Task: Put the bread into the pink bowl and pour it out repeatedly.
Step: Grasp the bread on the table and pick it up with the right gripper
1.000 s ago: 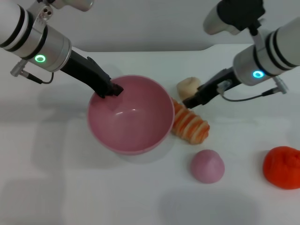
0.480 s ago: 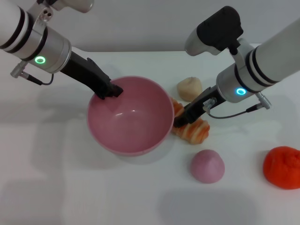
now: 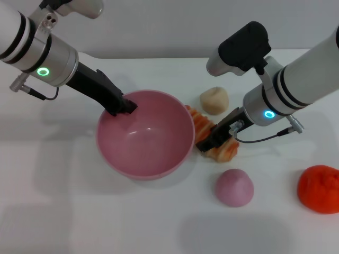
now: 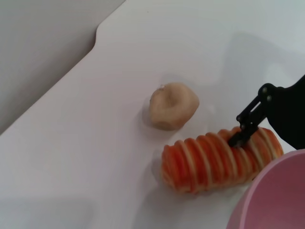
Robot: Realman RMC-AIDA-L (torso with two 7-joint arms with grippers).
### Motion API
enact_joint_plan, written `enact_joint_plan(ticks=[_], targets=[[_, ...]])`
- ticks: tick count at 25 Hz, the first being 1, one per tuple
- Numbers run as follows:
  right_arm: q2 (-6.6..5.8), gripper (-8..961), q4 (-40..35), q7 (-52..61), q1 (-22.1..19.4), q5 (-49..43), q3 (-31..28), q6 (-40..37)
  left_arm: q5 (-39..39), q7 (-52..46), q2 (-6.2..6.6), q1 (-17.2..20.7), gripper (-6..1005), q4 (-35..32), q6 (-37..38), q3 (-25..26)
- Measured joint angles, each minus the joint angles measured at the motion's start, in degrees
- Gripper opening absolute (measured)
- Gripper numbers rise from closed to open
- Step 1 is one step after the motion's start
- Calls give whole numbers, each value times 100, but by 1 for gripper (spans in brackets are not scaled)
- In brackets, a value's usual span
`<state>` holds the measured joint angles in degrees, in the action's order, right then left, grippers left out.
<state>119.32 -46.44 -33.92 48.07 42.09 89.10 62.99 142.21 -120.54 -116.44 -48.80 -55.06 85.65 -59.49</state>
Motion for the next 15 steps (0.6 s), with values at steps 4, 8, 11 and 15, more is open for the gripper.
enact_joint_plan(ticks=[4, 8, 11, 15], targets=[[-15, 464, 25, 8, 0, -26, 4, -43, 0, -1, 0, 18, 47, -1, 5, -1], [-19, 461, 27, 21, -7, -88, 4, -89, 0, -2, 0, 39, 47, -3, 5, -40], [-20, 459, 28, 32, -29, -116, 2, -112, 0, -4, 0, 64, 47, -15, 5, -74], [-22, 456, 15, 96, -41, -205, 6, -114, 0, -4, 0, 68, 47, -17, 5, -75]])
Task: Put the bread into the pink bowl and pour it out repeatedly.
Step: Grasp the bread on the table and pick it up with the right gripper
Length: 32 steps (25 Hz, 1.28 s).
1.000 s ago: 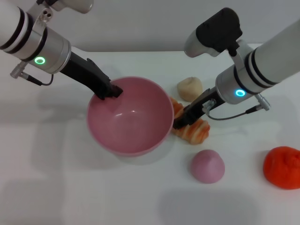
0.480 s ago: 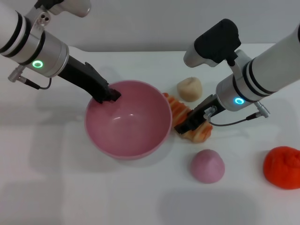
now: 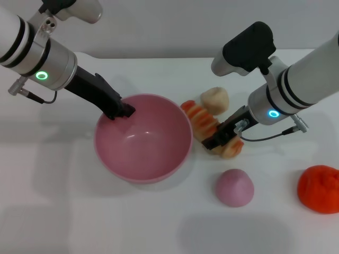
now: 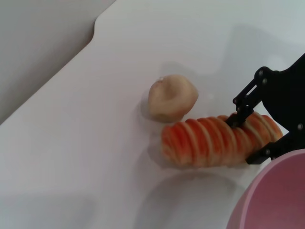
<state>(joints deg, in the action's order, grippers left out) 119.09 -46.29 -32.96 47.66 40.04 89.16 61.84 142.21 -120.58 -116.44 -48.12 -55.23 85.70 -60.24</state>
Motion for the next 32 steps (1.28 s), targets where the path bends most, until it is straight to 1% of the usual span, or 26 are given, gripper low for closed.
enact_joint_plan(ticks=[6, 12, 15, 18, 28, 32], targets=[[-1, 451, -65, 46, -46, -72, 4, -24, 0, -1, 0, 5, 47, -5, 6, -4], [-1, 446, -484, 55, -326, -220, 130, -129, 0, -5, 0, 19, 47, -5, 16, -12], [6, 444, -563, 69, -378, -297, 147, -146, 0, -8, 0, 22, 47, -5, 21, -13], [8, 384, -589, 101, -382, -302, 147, -149, 0, -10, 0, 22, 47, -5, 25, -13], [2, 294, -692, 131, -450, -305, 143, -155, 0, -10, 0, 22, 47, -5, 26, -43], [0, 276, -779, 139, -476, -305, 122, -155, 0, -10, -5, 22, 47, -5, 26, -51]])
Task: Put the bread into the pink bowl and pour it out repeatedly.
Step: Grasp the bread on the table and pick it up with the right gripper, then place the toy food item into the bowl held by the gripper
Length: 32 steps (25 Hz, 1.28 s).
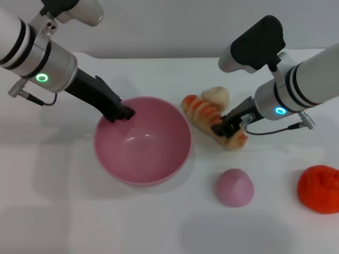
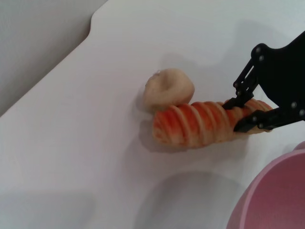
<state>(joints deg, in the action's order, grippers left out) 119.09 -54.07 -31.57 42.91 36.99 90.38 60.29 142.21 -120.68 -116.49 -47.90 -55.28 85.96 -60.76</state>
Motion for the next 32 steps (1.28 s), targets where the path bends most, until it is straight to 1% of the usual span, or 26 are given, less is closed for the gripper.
enact_joint_plan(ticks=[4, 8, 10, 11, 12, 15, 20, 23, 26, 32], targets=[[0, 258, -164, 6, -74, 6, -18, 3, 0, 0, -1, 0, 47, 0, -4, -7], [-3, 238, -646, 61, -241, 18, -22, 28, -1, 0, 1, 0, 47, 0, -10, -7], [-9, 223, -1087, 114, -371, 39, -27, 45, 3, 0, 2, 0, 47, 0, -11, -6], [-10, 216, -1522, 180, -481, 50, -16, 76, 5, 1, 3, -1, 47, 0, -12, -7], [-10, 208, -1522, 180, -481, 50, -16, 76, 16, 4, 3, 0, 47, 0, -17, -8], [5, 163, -2484, 264, -726, 63, 30, 176, 40, 8, 5, -3, 47, 0, -24, -15], [16, 157, -3769, 481, -1043, 97, 114, 232, 47, 8, 5, -21, 47, 8, -15, -33], [24, 154, -4315, 512, -1206, 251, 221, 250, 52, -26, 5, -30, 47, 11, -9, -91], [26, 150, -4547, 529, -1305, 459, 359, 270, 54, -80, 5, -31, 47, 4, -13, -139], [33, 149, -4580, 535, -1437, 615, 651, 369, 54, -121, 10, -17, 47, 0, -15, -154]])
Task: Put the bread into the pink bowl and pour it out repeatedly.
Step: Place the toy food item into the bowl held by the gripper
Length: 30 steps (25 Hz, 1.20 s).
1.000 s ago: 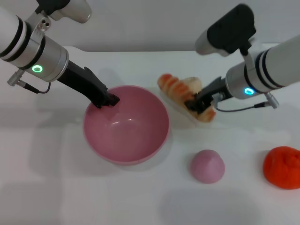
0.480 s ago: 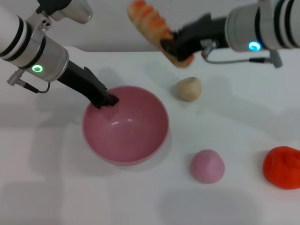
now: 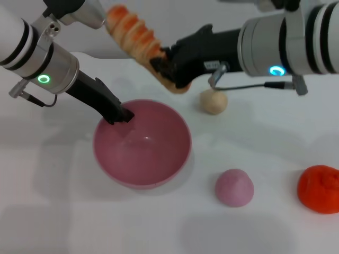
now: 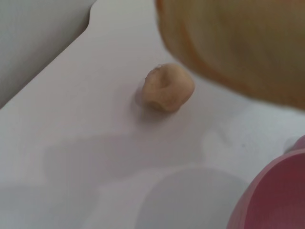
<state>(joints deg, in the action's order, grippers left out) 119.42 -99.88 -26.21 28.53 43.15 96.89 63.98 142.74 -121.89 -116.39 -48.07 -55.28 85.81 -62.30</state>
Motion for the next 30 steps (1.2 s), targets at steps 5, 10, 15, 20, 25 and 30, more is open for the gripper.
enact_joint_plan(ticks=[5, 10, 15, 20, 25, 30], targets=[[3, 148, -25, 30, -71, 50, 164, 159, 0, -7, 17, 12, 47, 0, -13, 0], [3, 141, -146, 118, -123, 71, 376, 338, -1, -10, 34, 16, 47, 3, -29, 0], [8, 140, -259, 233, -149, 72, 444, 481, -1, -11, 48, 17, 47, 6, -30, 0], [1, 151, -268, 305, -159, 71, 449, 530, -1, -11, 56, 27, 47, 9, -30, 0], [-4, 248, -304, 308, -166, 53, 435, 580, -1, -11, 57, 33, 47, 17, -30, 0], [-7, 353, -323, 307, -184, 47, 414, 585, -1, -11, 57, 41, 47, 24, -30, 0]])
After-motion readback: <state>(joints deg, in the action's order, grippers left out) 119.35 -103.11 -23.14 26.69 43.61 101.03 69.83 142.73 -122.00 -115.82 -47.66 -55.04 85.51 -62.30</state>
